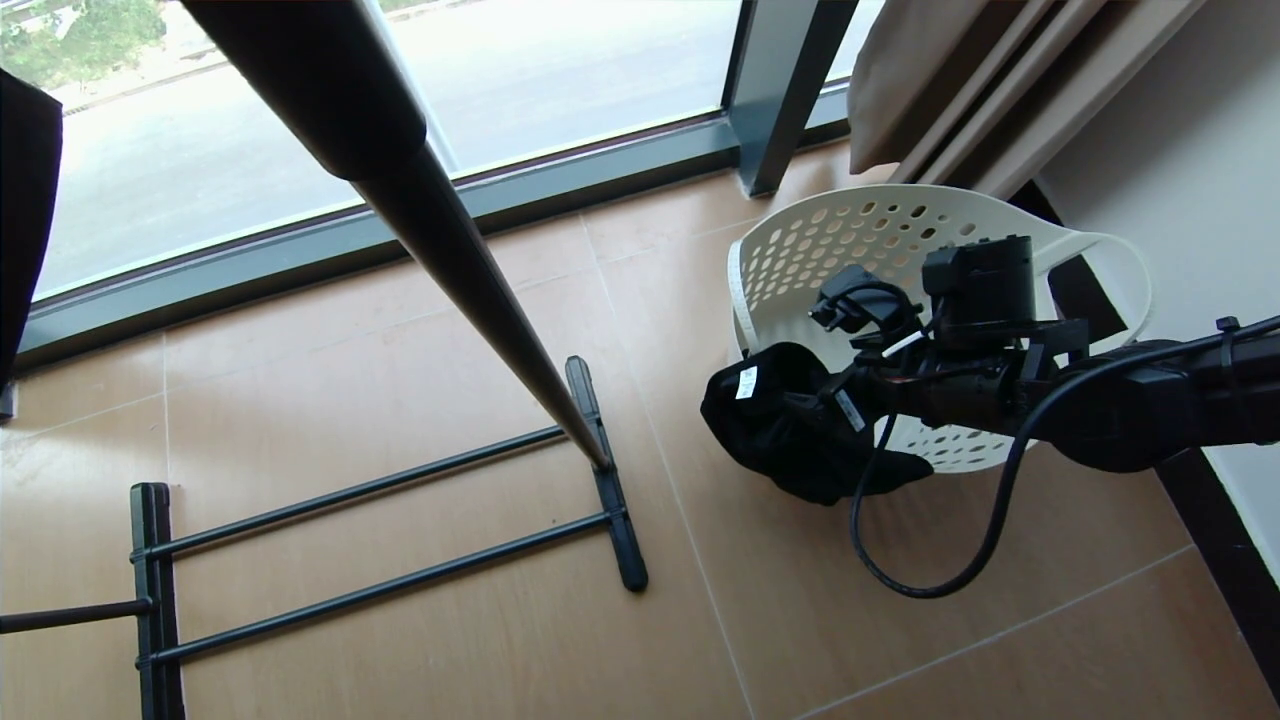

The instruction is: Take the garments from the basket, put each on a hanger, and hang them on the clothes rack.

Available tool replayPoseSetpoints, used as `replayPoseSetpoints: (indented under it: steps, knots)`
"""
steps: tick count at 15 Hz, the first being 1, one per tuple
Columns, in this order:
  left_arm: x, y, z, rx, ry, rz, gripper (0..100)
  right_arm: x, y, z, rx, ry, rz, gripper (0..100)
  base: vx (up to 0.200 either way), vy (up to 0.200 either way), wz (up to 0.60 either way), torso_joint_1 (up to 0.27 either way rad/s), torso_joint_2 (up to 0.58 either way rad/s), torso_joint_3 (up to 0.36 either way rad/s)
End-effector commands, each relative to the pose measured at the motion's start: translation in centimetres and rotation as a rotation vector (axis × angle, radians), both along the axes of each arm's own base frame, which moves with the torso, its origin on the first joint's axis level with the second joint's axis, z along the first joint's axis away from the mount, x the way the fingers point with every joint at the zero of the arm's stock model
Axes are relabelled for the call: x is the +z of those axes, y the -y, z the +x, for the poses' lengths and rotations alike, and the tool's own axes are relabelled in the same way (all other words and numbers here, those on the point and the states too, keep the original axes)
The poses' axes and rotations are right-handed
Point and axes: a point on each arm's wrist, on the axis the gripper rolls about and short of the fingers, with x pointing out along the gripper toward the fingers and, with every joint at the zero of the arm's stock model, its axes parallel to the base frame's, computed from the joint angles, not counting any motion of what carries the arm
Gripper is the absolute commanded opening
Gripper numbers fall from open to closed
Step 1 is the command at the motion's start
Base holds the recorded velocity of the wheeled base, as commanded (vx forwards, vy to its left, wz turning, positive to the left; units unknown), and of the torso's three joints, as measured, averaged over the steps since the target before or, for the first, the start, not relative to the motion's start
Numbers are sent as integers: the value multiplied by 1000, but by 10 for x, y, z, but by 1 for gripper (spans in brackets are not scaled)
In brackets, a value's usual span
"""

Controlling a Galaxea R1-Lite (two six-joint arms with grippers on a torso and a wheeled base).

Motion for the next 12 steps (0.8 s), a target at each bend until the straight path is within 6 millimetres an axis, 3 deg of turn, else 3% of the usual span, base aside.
replayPoseSetpoints:
  steps: [1,8,12]
  knots:
    - [0,0,0,-2,-1,2,100,0,1,6,-10,5,1,100,0,0,0,0,0,0]
    - [0,0,0,-2,1,2,100,10,11,-7,-21,21,13,100,0,0,0,0,0,0]
    - [0,0,0,-2,1,2,100,3,9,2,-21,14,10,100,0,0,0,0,0,0]
